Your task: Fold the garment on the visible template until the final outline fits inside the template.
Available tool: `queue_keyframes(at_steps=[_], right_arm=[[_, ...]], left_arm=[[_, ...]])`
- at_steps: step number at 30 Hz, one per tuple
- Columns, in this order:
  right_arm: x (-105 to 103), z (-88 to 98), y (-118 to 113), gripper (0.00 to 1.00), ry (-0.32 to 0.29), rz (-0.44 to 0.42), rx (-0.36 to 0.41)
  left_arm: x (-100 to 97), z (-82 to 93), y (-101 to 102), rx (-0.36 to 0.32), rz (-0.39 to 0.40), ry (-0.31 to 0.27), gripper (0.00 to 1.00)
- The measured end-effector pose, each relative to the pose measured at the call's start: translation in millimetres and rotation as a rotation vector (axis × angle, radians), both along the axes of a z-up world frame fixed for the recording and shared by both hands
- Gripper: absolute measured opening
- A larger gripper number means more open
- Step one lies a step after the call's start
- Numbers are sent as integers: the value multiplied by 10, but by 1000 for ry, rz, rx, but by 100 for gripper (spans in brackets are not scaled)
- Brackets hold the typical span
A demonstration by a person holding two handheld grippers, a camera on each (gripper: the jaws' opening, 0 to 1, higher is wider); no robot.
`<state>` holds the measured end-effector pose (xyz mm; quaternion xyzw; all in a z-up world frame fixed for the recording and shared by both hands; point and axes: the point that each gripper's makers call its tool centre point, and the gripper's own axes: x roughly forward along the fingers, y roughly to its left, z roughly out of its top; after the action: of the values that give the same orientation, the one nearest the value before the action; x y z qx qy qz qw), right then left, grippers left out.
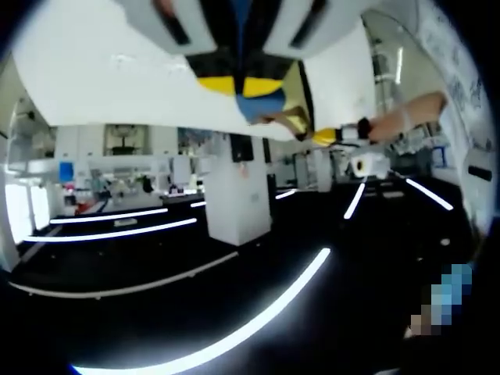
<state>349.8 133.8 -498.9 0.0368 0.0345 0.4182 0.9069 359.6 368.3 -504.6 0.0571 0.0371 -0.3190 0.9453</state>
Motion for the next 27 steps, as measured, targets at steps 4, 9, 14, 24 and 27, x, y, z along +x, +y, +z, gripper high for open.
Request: queue_keyframes(at_steps=[4, 9, 14, 24, 27], right_arm=[[297, -198, -8, 0, 36, -24, -37], [694, -519, -37, 0, 99, -44, -51], [1036, -784, -1, 0, 142, -54, -76], [1705, -1498, 23, 0, 258, -85, -148], [1869, -1712, 12, 0, 293, -84, -169]], left_arm=[[296, -223, 12, 4, 9, 44, 0], [603, -590, -15, -14, 25, 129, 0], [911, -900, 26, -17, 43, 189, 0], [1531, -1563, 81, -22, 86, 301, 0], [1694, -1765, 102, 14, 96, 327, 0]])
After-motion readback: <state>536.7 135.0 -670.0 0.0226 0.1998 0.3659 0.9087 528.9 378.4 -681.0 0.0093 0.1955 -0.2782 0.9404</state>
